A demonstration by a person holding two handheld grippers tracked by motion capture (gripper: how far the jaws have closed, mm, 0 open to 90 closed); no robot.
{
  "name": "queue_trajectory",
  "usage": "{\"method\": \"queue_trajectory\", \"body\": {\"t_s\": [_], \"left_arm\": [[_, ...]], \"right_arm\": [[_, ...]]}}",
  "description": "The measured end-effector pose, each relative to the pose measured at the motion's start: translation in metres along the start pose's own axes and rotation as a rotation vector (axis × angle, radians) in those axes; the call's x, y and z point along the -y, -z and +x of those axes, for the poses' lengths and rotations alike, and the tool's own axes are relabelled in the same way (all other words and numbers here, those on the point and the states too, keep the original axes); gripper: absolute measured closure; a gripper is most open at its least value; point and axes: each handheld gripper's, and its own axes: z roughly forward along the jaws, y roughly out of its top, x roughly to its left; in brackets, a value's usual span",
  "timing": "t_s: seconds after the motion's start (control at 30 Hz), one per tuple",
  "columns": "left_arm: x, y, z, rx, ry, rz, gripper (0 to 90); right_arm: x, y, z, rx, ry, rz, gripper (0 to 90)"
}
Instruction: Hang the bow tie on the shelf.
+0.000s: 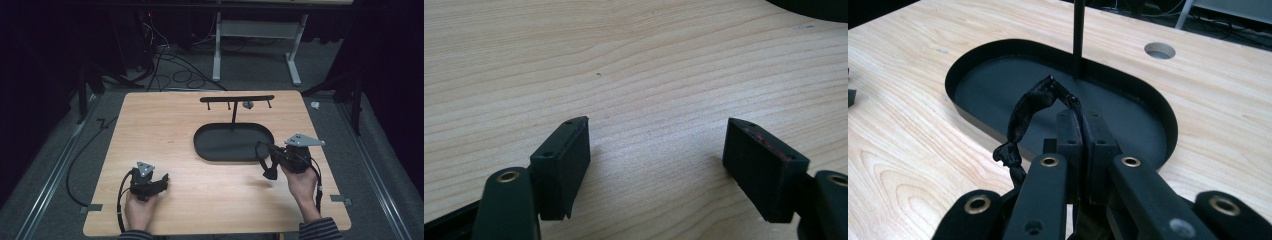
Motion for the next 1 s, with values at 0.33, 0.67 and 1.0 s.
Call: {"method": "queue_trajectory", "body": {"t_s": [0.33, 0.67, 1.0], "left_arm": [[0.0, 0.0, 0.0, 0.001, -0.001, 0.001, 27.2], [0.0, 0.0, 0.0, 0.002, -0.001, 0.0, 27.2], [0.0, 0.0, 0.0, 0.001, -0.001, 0.001, 27.2]], "right_arm": [[-0.014, -0.004, -0.005, 0.002, -0.02, -0.026, 89.5], [-0.024, -0.011, -0.007, 0.008, -0.002, -0.02, 89.6], [-0.036, -0.015, -0.009, 0.013, 0.002, -0.033, 89.5]]}}
